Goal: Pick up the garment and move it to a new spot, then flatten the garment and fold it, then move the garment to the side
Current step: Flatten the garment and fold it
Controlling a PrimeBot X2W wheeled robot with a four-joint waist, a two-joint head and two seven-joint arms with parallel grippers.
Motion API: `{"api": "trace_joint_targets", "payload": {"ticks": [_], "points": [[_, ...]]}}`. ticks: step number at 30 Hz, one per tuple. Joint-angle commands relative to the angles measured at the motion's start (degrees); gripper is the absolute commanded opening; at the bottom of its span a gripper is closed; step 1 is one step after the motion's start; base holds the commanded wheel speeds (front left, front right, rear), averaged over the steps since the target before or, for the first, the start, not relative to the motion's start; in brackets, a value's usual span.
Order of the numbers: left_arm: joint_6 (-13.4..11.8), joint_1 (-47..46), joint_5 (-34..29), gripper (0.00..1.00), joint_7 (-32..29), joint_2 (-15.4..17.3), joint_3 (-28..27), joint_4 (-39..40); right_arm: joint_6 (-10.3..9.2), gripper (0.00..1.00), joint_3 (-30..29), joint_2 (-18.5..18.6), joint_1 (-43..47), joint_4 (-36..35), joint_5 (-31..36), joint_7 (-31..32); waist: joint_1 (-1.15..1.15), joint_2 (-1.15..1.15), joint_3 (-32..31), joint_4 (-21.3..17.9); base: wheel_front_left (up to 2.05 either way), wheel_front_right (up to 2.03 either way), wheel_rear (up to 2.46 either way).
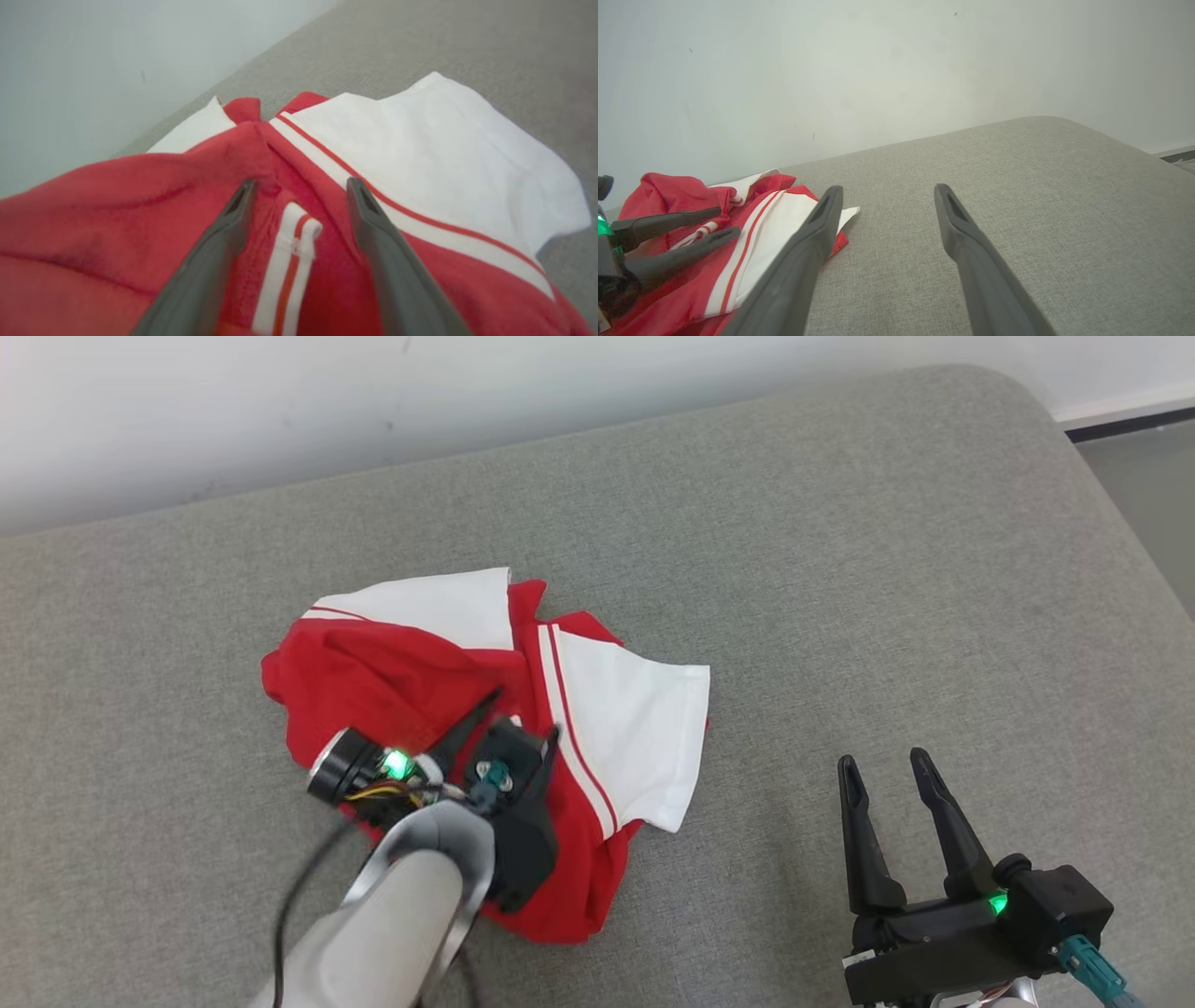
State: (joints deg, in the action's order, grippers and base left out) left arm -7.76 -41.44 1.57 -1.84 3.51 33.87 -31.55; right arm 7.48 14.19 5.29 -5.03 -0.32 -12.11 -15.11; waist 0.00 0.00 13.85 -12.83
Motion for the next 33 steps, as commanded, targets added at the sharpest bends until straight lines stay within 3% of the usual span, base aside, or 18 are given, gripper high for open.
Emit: {"api": "trace_joint_targets", "payload": {"ticks": [1,6,11,12,18,25,29,33], "points": [[-1.13,1.09,-1.86,1.00,-1.10,1.76,0.75,0.19,0.02,1.00,-0.04,-0.17,0.64,0.11,-0.19,-0.02,0.00,0.00,-0.11,-0.13,0.00,0.00,0.00],[-4.76,2.58,-5.60,1.00,-5.79,5.02,1.82,1.87,0.02,1.00,-0.16,-0.54,0.32,-0.21,-0.60,-0.02,0.00,0.00,-0.17,-0.27,0.00,0.00,0.00],[-4.14,2.93,-3.59,1.00,-3.07,6.93,0.49,4.13,0.02,1.00,-0.02,-0.57,-0.13,-0.41,-1.01,-0.02,0.00,0.00,0.18,-0.32,0.00,0.00,0.00],[-3.54,2.66,-2.90,0.00,-2.22,6.93,0.28,4.54,0.02,1.00,0.04,-0.54,-0.19,-0.31,-0.98,-0.02,0.00,0.00,0.25,-0.37,0.00,0.00,0.00],[0.67,-0.37,3.47,0.00,3.81,4.57,-2.22,7.88,0.02,1.00,0.13,-0.66,-0.42,0.14,-1.12,-0.02,0.00,0.00,0.30,-0.50,0.00,0.00,0.00],[10.29,-8.12,20.08,0.00,4.99,0.17,-6.99,11.52,0.02,1.00,0.87,-1.06,-0.85,0.72,-1.53,-0.02,0.00,0.00,-1.42,-1.89,0.00,0.00,0.00],[11.65,-15.89,31.33,0.00,1.99,-0.60,-8.06,12.61,0.02,1.00,1.48,-1.41,-0.41,1.19,-1.77,-0.02,0.00,0.00,-2.52,-3.56,0.00,0.00,0.00],[8.86,-24.35,43.30,0.00,0.45,-0.56,-7.23,12.15,0.02,1.00,2.29,-1.73,-0.03,1.70,-2.29,-0.02,0.00,0.00,-3.56,-5.90,0.00,0.00,0.00]]}}
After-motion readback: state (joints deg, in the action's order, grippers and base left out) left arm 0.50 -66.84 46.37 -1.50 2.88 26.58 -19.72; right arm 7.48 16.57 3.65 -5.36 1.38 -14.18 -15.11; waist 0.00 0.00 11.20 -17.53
